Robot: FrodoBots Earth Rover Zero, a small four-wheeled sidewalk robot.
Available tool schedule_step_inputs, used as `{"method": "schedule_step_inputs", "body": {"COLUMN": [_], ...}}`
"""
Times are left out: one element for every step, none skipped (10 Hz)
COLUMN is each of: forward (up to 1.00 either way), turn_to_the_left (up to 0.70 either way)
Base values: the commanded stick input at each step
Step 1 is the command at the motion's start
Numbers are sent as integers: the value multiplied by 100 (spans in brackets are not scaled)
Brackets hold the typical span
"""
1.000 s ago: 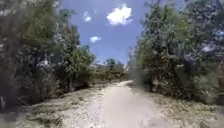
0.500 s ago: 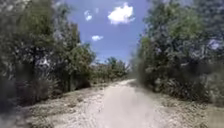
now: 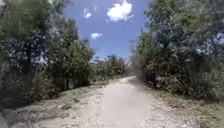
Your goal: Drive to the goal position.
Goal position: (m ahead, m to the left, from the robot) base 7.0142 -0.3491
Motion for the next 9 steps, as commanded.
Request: {"method": "schedule_step_inputs", "body": {"forward": [45, 45, 45, 45, 45, 45, 45, 45, 45], "turn_to_the_left": [0, 0, 0, 0, 0, 0, 0, 0, 0]}}
